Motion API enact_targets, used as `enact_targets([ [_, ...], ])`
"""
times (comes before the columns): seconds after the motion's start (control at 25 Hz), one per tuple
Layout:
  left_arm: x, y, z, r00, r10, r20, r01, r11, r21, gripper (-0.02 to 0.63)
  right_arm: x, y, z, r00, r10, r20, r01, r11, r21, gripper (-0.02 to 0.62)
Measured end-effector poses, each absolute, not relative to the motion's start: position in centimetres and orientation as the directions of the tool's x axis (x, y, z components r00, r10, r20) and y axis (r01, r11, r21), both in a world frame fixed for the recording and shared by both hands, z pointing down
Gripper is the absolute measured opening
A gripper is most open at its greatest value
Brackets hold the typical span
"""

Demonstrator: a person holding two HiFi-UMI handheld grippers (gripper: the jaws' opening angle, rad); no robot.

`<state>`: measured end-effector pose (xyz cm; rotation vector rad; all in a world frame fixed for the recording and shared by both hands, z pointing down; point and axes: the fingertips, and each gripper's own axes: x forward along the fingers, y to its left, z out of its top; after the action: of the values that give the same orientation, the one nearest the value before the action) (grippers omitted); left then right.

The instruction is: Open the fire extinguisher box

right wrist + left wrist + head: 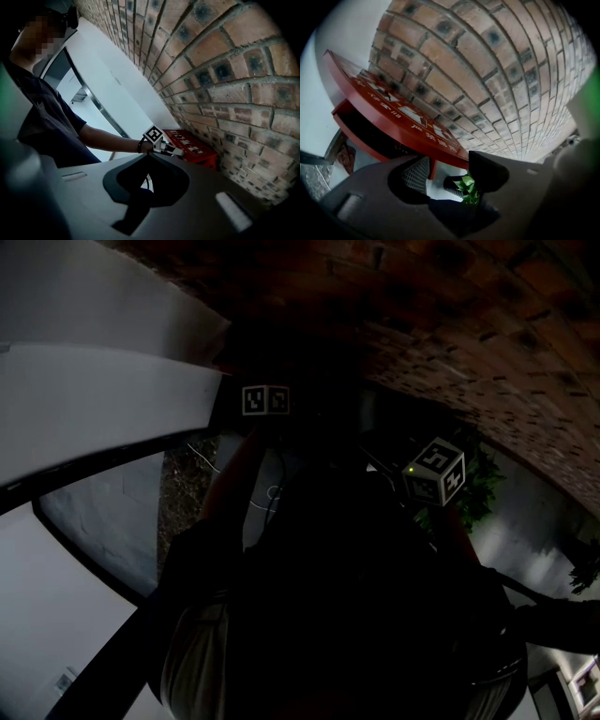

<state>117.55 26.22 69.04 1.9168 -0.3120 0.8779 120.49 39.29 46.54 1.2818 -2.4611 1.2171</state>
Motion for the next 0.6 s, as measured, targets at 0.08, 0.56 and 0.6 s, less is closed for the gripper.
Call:
enact_targets([
  [0.08,118.1,25.7,68.2,0.709,0.153,0.689,-0.537,-0.515,0.668,0.270,120.8,39.3,46.8,-0.626,-0.654,0.426,-0.737,0.315,-0.598,0.000],
  [0.56,120.7,23.7,65.1,0.693,0.153,0.704,-0.485,-0.624,0.613,0.269,122.3,39.9,45.4,-0.578,-0.731,0.363,-0.745,0.292,-0.599,0.000],
  [0.6,121.1,23.5,64.9,0.697,0.154,0.700,-0.474,-0.634,0.611,0.270,122.4,40.1,45.7,-0.575,-0.731,0.367,-0.745,0.282,-0.605,0.000],
])
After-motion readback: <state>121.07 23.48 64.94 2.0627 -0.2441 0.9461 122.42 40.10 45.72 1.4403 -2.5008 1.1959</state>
